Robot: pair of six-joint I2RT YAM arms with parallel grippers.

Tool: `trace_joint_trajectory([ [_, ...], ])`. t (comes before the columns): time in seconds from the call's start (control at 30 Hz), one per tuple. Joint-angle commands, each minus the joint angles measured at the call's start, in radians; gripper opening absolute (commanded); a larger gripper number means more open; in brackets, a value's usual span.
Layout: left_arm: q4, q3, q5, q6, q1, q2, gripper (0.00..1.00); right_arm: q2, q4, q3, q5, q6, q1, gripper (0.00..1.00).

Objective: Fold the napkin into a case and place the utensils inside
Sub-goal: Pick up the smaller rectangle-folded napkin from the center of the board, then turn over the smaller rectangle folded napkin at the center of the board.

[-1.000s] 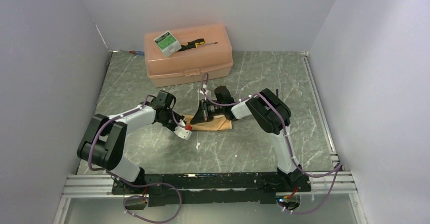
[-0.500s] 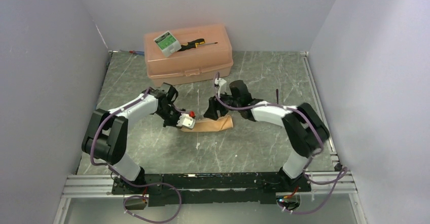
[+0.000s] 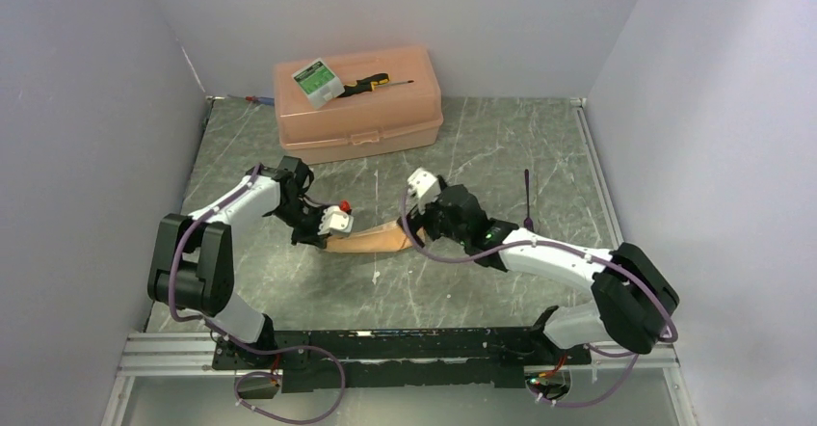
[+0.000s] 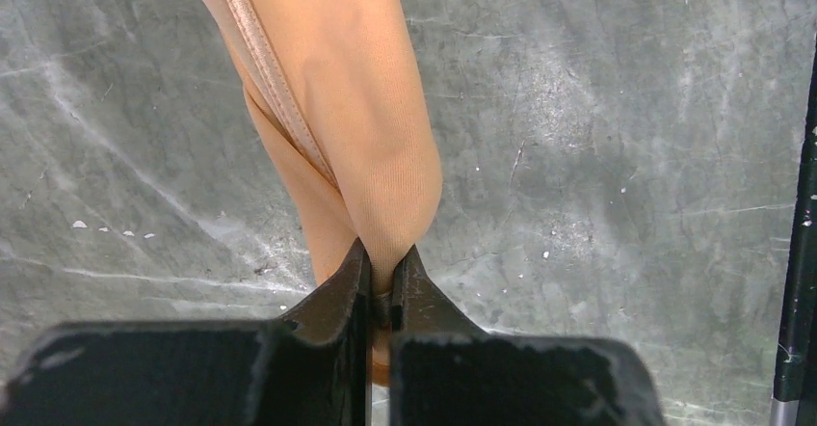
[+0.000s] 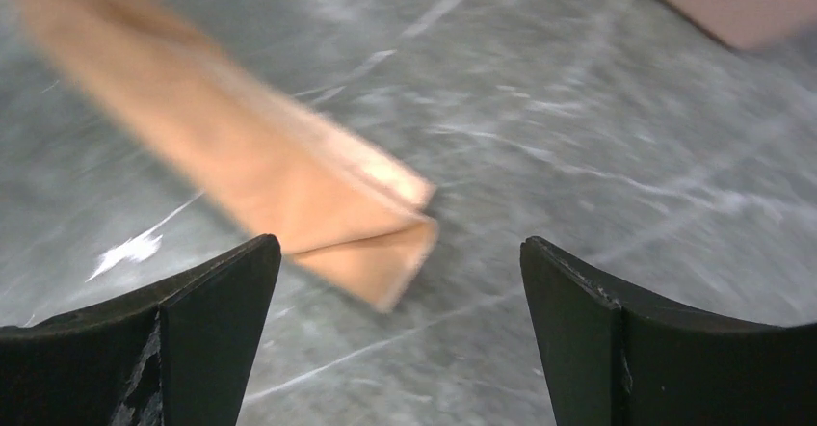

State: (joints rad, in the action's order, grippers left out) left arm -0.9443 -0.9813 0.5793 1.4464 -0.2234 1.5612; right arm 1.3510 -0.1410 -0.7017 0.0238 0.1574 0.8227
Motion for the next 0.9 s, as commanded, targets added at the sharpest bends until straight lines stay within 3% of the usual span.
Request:
trace_joint_trajectory([
  [0.0, -0.038, 0.006, 0.039, 0.012, 0.004, -0.035, 0.03, -0.055, -0.107, -0.010, -0.184, -0.201, -0.147, 1.00],
  [0.03, -0.033, 0.001, 0.040, 0.008, 0.004, -0.034, 0.03, -0.037, -0.040, -0.054, -0.077, -0.178, -0.182, 1.00],
  [0.07, -0.029, -0.003, 0.038, 0.001, 0.004, -0.033, 0.03, -0.027, 0.004, -0.089, -0.075, -0.141, -0.176, 1.00],
  [0.17, -0.039, -0.009, 0.033, 0.009, 0.009, -0.035, 0.03, -0.088, -0.115, 0.029, -0.179, 0.171, 0.006, 1.00],
  [0.23, -0.037, -0.008, 0.034, 0.012, 0.014, -0.038, 0.03, -0.101, -0.151, 0.100, -0.127, 0.356, 0.070, 1.00],
  [0.37, -0.022, -0.003, 0.036, 0.004, 0.021, -0.041, 0.03, -0.095, -0.010, 0.053, -0.003, 0.346, 0.097, 0.96],
  [0.47, -0.015, -0.002, 0.040, 0.000, 0.024, -0.041, 0.03, -0.092, -0.082, 0.110, 0.056, 0.349, 0.127, 0.95],
  [0.87, -0.025, -0.022, 0.037, 0.015, 0.036, -0.041, 0.03, 0.262, -0.317, 0.060, 0.000, 0.479, 0.202, 0.92],
])
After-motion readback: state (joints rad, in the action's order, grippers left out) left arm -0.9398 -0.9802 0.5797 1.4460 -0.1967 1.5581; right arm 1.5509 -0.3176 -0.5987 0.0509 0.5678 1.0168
